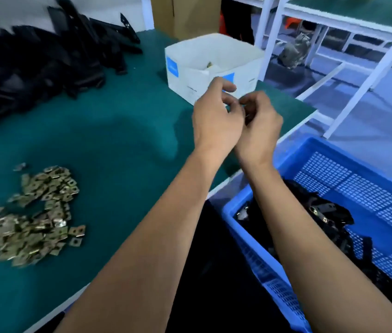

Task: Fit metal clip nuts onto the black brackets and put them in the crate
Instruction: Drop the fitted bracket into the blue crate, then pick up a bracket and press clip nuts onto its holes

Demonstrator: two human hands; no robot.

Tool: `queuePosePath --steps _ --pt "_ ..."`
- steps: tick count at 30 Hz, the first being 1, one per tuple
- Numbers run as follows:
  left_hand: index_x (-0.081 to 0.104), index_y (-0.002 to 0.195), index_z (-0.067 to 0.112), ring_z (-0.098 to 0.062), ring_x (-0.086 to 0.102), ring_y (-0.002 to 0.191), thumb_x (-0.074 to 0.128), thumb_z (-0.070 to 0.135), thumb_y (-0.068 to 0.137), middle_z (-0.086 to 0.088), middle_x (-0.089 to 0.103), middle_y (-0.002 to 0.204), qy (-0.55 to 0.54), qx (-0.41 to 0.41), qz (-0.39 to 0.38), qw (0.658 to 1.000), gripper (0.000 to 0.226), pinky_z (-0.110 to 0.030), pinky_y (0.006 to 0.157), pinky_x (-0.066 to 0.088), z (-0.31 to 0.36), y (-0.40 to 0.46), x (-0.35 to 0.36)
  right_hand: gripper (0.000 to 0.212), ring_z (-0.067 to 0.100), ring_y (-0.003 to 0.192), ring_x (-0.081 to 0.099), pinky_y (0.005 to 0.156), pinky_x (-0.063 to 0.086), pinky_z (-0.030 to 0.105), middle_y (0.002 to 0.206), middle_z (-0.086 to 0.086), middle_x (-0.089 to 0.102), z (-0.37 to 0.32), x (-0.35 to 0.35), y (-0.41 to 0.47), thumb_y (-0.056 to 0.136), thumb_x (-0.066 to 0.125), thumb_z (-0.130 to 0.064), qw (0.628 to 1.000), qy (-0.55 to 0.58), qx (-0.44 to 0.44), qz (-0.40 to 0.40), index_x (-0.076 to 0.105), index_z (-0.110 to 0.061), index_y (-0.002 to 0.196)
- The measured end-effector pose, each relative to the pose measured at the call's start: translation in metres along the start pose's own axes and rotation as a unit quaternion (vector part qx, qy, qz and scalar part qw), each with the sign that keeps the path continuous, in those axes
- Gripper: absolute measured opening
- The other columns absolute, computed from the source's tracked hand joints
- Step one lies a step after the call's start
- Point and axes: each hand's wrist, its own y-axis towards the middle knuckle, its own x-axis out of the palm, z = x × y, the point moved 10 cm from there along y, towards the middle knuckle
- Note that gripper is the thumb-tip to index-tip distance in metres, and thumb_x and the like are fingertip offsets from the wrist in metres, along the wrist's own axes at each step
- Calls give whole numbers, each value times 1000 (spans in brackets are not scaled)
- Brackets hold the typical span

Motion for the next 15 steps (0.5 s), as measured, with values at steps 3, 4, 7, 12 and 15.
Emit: queuePosePath --steps 3,4,7,12,15 --pt "66 94 22 0 62 78 57 6 82 17 65 76 52 -42 68 995 22 -16 73 47 -24 15 -85 6 21 70 61 64 45 34 76 -5 67 -54 79 -13 89 62 -19 992 2 -20 -122 62 -22 94" --pt "66 90 22 1 61 77 57 6 82 17 63 73 71 -57 84 992 20 -13 73 45 -33 18 -112 7 22 73 61 66 47 36 78 -4 67 -70 104 -21 89 60 -19 986 2 -30 -163 61 -24 94" --pt "68 89 20 -14 68 89 60 5 83 9 69 81 96 -113 142 979 18 -26 86 52 -73 15 -208 12 30 82 64 75 53 41 87 6 71 -128 185 -65 88 57 -17 953 8 -72 -293 63 -21 97" --pt "68 90 22 -20 68 94 68 12 86 3 71 89 107 -179 251 945 11 -40 92 55 -132 -22 -346 30 37 104 63 85 53 40 110 11 69 -210 279 -152 87 61 -17 875 -37 -194 -442 65 -19 116" --pt "66 92 21 -19 69 89 68 11 86 4 69 86 127 -183 325 919 12 -37 91 56 -149 -53 -410 49 36 123 46 94 43 39 130 12 51 -239 322 -189 87 68 -16 837 -76 -250 -481 56 -23 134"
